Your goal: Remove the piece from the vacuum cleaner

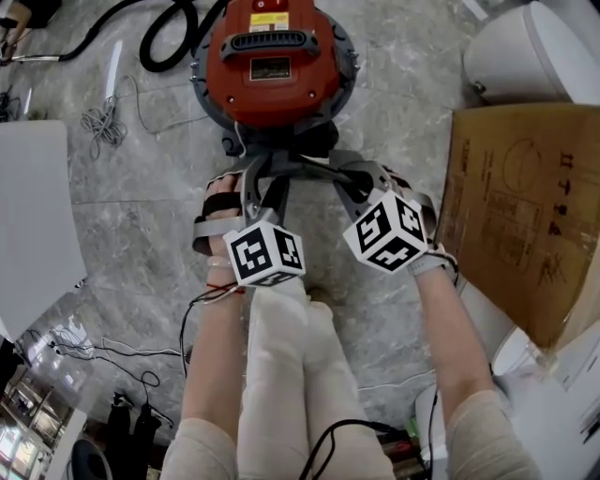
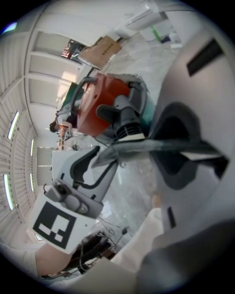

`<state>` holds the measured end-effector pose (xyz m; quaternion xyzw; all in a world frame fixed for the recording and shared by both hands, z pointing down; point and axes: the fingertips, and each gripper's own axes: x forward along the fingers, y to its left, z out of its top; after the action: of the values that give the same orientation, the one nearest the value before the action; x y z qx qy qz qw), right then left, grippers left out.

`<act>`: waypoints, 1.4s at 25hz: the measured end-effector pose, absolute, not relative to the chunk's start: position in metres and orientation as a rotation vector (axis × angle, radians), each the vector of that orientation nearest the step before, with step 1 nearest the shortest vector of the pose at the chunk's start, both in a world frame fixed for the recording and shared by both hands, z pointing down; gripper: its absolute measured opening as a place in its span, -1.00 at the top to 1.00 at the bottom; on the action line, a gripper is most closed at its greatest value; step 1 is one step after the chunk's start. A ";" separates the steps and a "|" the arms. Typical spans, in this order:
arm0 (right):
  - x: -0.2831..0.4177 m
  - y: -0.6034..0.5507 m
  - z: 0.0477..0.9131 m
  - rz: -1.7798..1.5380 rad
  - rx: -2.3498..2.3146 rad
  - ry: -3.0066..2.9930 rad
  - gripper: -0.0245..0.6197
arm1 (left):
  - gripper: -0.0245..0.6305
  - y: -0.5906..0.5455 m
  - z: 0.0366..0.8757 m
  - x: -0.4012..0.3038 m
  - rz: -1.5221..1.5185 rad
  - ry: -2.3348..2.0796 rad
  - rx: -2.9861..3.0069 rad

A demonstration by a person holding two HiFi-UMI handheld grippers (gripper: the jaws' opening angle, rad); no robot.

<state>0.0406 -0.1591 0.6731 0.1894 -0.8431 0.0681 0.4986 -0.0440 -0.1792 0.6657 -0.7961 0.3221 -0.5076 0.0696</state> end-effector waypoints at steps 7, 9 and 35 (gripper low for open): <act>0.041 -0.160 0.673 0.199 0.482 -2.058 0.84 | 0.74 -0.177 0.682 -0.044 -1.619 0.928 -2.351; 0.042 -0.161 0.673 0.186 0.489 -2.060 0.85 | 0.82 -0.171 0.682 -0.043 -1.591 0.978 -2.397; 0.043 -0.157 0.669 0.142 0.533 -2.081 0.85 | 0.83 -0.149 0.686 -0.040 -1.495 1.120 -2.621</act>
<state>0.0432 -0.1572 0.6687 0.2178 -0.8510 0.0581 0.4743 -0.0401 -0.1491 0.6864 -0.8137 0.3477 -0.4643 -0.0386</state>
